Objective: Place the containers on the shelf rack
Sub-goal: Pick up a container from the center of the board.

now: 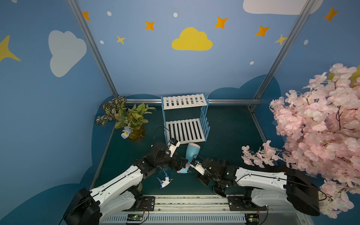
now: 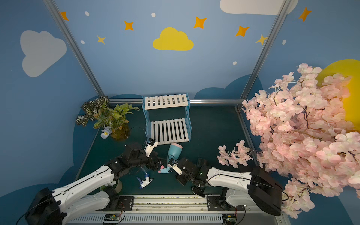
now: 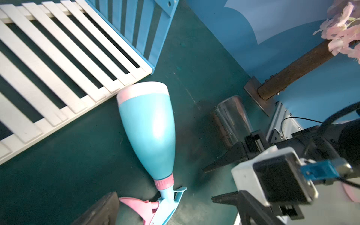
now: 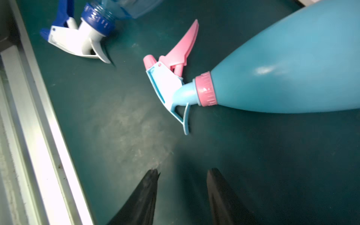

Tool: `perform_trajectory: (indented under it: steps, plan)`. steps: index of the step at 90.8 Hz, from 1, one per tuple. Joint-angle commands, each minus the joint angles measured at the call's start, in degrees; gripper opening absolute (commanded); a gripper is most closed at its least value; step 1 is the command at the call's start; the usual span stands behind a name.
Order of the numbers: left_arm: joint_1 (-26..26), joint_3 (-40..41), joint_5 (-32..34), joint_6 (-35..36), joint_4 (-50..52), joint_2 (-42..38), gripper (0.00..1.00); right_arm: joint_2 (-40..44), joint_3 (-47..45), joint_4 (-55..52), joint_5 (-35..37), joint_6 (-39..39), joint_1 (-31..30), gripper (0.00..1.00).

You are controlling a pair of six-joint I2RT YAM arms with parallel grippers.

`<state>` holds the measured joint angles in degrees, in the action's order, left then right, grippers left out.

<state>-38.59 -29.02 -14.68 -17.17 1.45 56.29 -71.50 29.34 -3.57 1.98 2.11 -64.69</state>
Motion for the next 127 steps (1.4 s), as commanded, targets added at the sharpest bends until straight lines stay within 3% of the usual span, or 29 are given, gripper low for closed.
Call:
perform_trajectory:
  steps: [1,24,58,76,102,116,127]
  plan:
    - [-0.1,2.8,4.7,-0.2,-1.7,-3.9,0.99,-3.2,1.8,4.0,-1.6,-3.2,0.5,0.46]
    - [0.3,6.7,13.8,-1.7,1.5,-15.3,1.0,-9.9,2.5,8.5,-5.4,-4.0,2.4,0.39]
    - [1.2,6.4,15.1,-1.0,5.9,-22.2,1.0,-17.1,4.7,11.6,-10.6,-3.7,5.2,0.21]
    - [1.3,4.8,14.8,-0.1,7.1,-22.7,1.0,-18.0,5.9,9.7,-11.8,-5.1,5.1,0.0]
    - [1.3,-3.7,13.2,7.9,14.5,-23.6,1.0,-10.3,8.7,3.2,-13.1,-1.3,5.8,0.0]
    - [1.3,-8.4,11.1,16.8,18.3,-23.8,1.0,-3.6,14.1,-4.1,-21.4,6.7,10.8,0.0]
    - [1.5,-10.1,9.9,16.9,16.8,-22.1,1.0,-2.2,18.5,-9.4,-27.5,14.6,17.1,0.0]
